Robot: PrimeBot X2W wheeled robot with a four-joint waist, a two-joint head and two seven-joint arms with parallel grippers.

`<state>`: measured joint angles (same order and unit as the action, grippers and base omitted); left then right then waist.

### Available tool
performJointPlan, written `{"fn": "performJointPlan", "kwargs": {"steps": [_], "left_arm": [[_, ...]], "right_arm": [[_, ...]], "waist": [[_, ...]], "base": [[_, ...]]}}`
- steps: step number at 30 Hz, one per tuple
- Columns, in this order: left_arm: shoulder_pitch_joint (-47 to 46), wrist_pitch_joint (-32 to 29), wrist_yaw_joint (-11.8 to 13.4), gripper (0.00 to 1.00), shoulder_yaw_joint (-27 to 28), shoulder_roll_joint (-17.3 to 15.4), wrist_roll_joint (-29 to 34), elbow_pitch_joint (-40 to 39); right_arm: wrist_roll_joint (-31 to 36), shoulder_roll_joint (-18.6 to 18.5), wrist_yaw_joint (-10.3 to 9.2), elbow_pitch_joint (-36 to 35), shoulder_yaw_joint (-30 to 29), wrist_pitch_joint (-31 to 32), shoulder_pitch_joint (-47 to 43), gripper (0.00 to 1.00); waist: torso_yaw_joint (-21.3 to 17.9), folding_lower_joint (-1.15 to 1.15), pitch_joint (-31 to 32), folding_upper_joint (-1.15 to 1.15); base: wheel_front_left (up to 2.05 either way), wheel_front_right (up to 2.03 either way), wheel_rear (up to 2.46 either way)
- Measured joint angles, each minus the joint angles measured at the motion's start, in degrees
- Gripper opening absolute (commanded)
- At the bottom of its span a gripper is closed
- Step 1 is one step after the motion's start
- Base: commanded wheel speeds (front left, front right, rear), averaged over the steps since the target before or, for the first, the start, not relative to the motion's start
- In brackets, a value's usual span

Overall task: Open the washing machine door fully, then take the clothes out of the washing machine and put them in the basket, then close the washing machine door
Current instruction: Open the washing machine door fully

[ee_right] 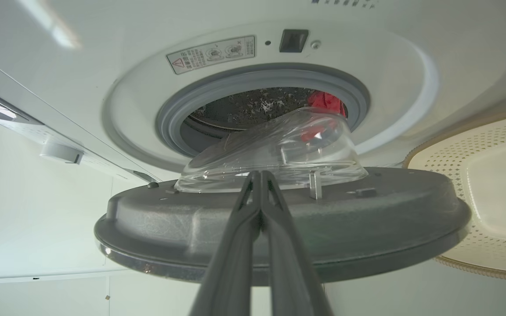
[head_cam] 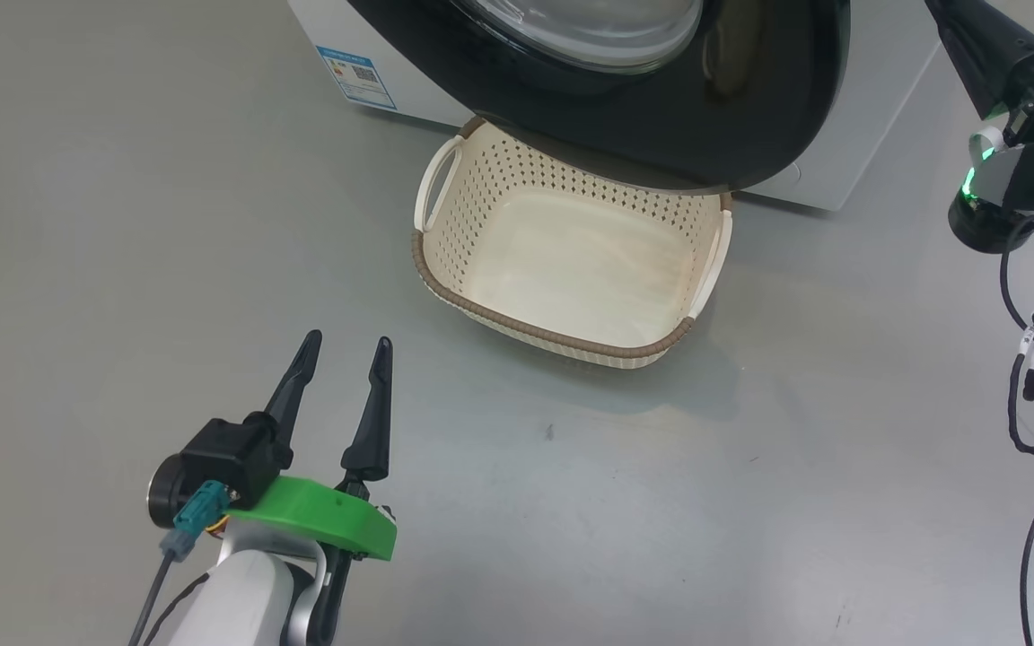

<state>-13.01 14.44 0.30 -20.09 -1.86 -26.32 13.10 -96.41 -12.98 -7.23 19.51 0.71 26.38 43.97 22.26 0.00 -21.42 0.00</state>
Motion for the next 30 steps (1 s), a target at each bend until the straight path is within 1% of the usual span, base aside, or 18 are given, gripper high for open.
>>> {"fn": "performJointPlan", "kwargs": {"steps": [7, 11, 17, 30], "left_arm": [[-0.16, 0.00, 0.43, 1.00, -0.35, 0.01, -0.76, -0.10], [-0.27, 0.00, 0.48, 1.00, -0.35, 0.01, -0.76, -0.12], [-0.28, 0.00, 0.49, 1.00, -0.42, 0.01, -0.76, -0.12], [-0.39, 0.00, 0.93, 1.00, -0.54, 0.01, -0.76, -0.11]], "right_arm": [[-1.82, -0.25, -0.02, 2.63, -0.46, 2.49, 3.23, 0.00], [-1.98, -0.57, -0.02, 5.93, 0.56, 4.21, 3.95, 0.00], [-3.97, -0.09, -0.02, 10.56, 1.56, 6.65, 4.57, 0.00], [-5.82, -0.13, -0.02, 15.17, 2.61, 9.20, 8.47, 0.00]], "waist": [[0.66, 0.00, -0.61, 0.00], [0.98, 0.00, -0.87, 0.00], [1.29, 0.00, -1.09, 0.00], [1.47, 0.00, -1.11, 0.00]], "base": [[0.00, 0.00, 0.00], [0.00, 0.00, 0.00], [0.00, 0.00, 0.00], [0.00, 0.00, 0.00]]}}
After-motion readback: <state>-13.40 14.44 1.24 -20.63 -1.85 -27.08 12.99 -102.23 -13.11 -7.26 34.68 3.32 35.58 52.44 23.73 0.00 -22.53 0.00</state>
